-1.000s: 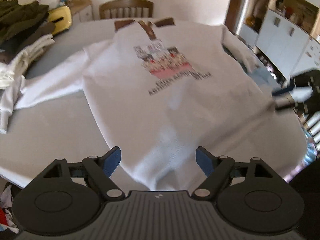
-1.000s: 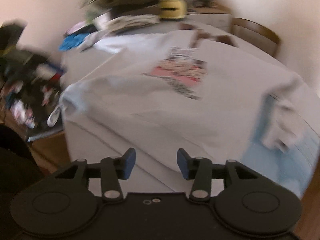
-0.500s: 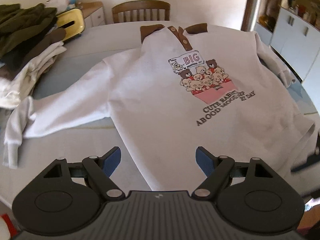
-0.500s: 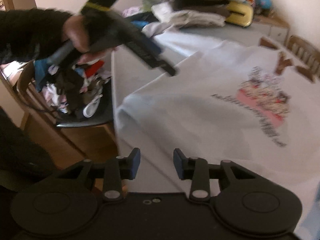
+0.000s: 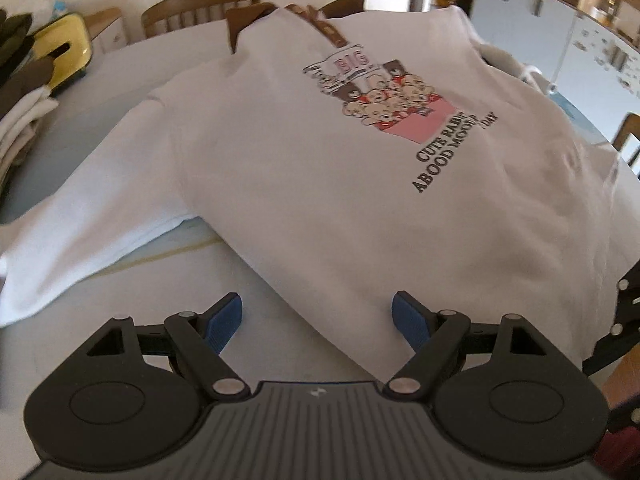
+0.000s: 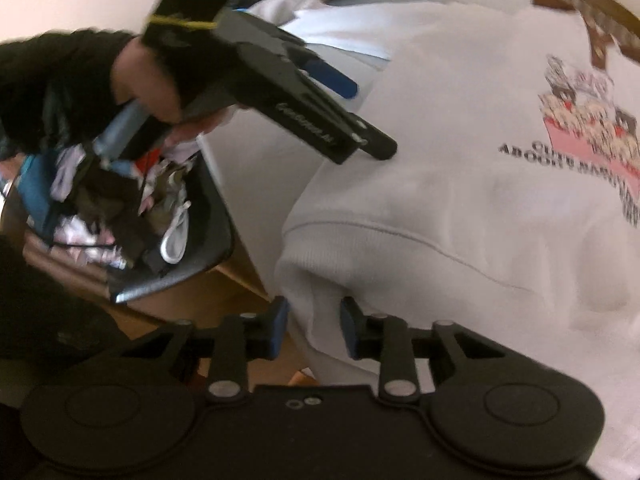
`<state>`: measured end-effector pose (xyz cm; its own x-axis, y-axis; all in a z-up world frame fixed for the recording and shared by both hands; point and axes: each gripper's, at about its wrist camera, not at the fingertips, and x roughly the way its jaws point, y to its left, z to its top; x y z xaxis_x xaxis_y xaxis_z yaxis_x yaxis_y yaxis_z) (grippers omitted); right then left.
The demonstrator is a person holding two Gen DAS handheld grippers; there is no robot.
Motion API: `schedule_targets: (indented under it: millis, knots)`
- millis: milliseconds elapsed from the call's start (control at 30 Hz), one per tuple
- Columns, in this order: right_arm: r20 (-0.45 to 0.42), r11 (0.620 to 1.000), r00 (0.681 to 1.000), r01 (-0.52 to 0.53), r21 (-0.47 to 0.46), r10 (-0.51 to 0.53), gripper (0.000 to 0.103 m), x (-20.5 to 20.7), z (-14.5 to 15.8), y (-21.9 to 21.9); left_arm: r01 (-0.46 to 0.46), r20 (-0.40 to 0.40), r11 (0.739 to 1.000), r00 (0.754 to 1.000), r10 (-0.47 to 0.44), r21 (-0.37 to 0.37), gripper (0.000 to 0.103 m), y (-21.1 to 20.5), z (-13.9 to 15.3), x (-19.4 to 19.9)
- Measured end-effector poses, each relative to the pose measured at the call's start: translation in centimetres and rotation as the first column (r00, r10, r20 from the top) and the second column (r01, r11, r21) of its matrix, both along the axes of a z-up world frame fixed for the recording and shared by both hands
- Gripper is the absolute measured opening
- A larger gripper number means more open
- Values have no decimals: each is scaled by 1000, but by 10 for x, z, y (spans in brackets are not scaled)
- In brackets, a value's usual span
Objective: Fold clothes
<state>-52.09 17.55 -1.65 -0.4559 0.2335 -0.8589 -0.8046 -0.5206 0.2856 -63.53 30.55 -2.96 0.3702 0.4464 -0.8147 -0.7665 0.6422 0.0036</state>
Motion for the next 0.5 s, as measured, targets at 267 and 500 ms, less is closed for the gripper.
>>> schedule_targets:
  millis: [267,500]
  knots:
    - [-181,907,906,330,-261,-382,103,29,-14,13,37,37,999,999,-38,38,85,-3,-3,-3]
    - [-125,896,902,377,-234,-413,103,34,-7,10,70,46,997,996,-72,40,86,0,-3,-5]
